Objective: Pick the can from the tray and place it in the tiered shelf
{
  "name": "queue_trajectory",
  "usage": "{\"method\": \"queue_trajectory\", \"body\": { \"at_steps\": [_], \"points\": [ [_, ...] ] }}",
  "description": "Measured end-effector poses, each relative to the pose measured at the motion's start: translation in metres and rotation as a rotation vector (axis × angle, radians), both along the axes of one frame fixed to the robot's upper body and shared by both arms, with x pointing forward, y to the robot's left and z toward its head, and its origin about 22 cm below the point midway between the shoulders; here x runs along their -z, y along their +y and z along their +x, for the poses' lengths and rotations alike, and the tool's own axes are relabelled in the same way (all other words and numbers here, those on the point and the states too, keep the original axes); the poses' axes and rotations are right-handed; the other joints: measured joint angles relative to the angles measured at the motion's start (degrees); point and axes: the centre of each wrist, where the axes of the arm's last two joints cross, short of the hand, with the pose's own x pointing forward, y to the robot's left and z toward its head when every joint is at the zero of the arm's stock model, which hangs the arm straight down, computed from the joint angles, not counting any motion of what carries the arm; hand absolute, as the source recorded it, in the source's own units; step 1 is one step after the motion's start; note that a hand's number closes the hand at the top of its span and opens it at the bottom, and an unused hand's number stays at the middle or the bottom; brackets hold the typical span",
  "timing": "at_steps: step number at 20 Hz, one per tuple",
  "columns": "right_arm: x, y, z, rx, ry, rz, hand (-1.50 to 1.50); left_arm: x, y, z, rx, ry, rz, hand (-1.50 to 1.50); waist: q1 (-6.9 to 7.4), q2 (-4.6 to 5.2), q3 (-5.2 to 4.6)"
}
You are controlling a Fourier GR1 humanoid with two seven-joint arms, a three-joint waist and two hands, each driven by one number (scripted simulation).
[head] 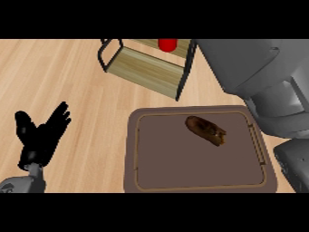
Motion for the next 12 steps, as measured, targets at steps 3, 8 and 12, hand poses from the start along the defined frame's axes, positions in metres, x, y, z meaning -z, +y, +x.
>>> {"method": "queue_trajectory", "body": {
  "at_steps": [3, 8, 12],
  "points": [
    [-0.008, -0.014, 0.003, 0.074, -0.029, 0.008, -1.5, 0.002, 0.004, -0.003, -0.013, 0.009, -0.004, 0.0, -0.81, -0.34, 0.0],
    [-0.016, -0.04, 0.008, 0.185, -0.087, 0.055, -1.5, 0.007, 0.01, -0.01, -0.038, 0.018, -0.005, 0.0, -2.36, -0.98, 0.11],
    [-0.025, -0.059, 0.005, 0.208, -0.141, 0.117, -1.5, 0.011, 0.016, -0.016, -0.06, 0.02, -0.005, 0.0, -3.63, -1.54, 0.23]
  ]
}}
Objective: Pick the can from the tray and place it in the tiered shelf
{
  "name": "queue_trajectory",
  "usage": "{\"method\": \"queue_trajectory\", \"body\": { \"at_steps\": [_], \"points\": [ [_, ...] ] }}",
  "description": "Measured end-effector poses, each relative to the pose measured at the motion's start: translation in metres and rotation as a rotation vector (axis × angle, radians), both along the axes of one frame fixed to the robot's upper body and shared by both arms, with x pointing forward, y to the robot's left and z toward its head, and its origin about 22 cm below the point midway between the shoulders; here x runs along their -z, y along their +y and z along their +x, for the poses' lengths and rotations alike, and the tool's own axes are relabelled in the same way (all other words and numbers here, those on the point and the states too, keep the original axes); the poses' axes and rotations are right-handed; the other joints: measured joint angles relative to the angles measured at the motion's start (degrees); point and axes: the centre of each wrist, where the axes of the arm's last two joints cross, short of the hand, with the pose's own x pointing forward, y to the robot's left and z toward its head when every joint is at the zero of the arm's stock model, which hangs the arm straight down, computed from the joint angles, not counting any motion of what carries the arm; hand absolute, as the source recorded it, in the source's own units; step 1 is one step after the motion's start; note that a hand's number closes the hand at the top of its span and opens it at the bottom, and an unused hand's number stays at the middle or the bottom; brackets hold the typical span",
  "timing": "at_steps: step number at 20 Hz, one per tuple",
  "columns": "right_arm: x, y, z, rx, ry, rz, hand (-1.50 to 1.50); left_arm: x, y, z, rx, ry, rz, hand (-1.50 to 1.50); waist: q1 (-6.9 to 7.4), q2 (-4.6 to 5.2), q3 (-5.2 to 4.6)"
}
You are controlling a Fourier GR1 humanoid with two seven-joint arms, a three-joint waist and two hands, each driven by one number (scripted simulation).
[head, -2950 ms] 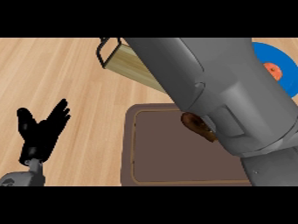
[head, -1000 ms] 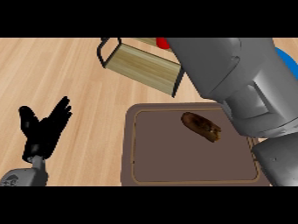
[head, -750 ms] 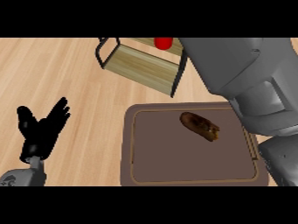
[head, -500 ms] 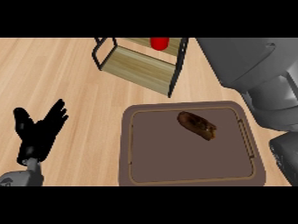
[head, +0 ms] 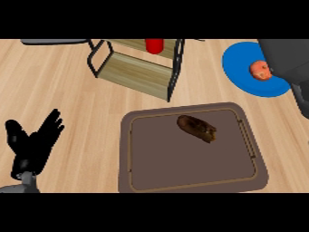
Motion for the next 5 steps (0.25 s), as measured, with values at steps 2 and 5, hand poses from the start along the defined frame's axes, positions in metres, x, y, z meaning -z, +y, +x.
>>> {"method": "queue_trajectory", "body": {
  "at_steps": [2, 5],
  "points": [
    [-0.004, -0.009, -0.003, -0.001, -0.008, 0.03, -1.5, 0.0, 0.005, -0.003, -0.012, 0.005, 0.003, 0.0, -0.59, -0.27, 0.01],
    [-0.003, -0.021, -0.008, -0.016, -0.021, 0.065, -1.5, 0.003, 0.006, -0.008, -0.025, 0.002, -0.007, 0.0, -1.33, -0.54, 0.03]
  ]
}}
